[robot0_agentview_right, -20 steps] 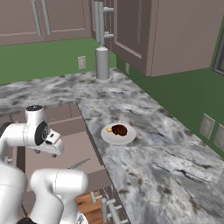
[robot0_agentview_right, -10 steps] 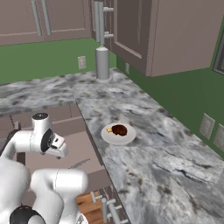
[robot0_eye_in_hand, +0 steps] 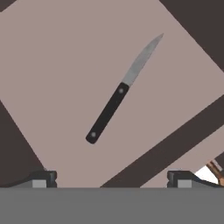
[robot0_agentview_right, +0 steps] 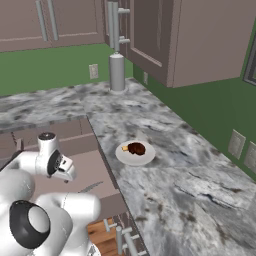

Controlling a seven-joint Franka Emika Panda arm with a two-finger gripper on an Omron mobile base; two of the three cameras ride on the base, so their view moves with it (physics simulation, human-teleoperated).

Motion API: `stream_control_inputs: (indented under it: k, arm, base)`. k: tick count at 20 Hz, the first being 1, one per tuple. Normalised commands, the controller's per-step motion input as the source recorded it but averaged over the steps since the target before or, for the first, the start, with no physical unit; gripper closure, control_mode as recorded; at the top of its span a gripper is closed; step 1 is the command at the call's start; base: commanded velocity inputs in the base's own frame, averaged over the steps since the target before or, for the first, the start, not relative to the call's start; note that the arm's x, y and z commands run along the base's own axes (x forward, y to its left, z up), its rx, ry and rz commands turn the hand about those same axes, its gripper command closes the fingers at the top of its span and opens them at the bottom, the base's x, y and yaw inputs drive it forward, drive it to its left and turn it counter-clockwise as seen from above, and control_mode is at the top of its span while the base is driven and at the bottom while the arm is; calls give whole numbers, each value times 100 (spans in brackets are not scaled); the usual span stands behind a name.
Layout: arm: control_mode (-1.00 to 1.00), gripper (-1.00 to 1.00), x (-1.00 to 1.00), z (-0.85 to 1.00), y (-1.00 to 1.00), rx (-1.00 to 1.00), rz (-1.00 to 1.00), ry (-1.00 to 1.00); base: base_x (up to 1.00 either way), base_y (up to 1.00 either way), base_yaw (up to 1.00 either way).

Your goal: Pick up the knife from the drawer and place it on the cutting board. Then place the meat from the plate to the cutting board.

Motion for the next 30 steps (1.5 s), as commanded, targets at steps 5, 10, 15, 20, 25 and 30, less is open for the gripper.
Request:
stream_control_inputs:
  k: [5, 10, 15, 20, 25, 30]
  arm:
    - [-100, -100, 14, -39, 0, 0, 0, 0]
    - [-100, -100, 4, -41, 0, 0, -1, 0]
    - [-100, -100, 0, -32, -8, 0, -6, 0]
    - [-100, -100, 0, -21, -8, 0, -8, 3]
    - [-100, -100, 0, -28, -9, 0, -6, 1]
    - [-100, -100, 0, -35, -2, 0, -5, 1]
  base:
    - [0, 0, 0]
    - [0, 0, 0]
    - [0, 0, 0]
    - [0, 0, 0]
    - [0, 0, 0]
    - [0, 0, 0]
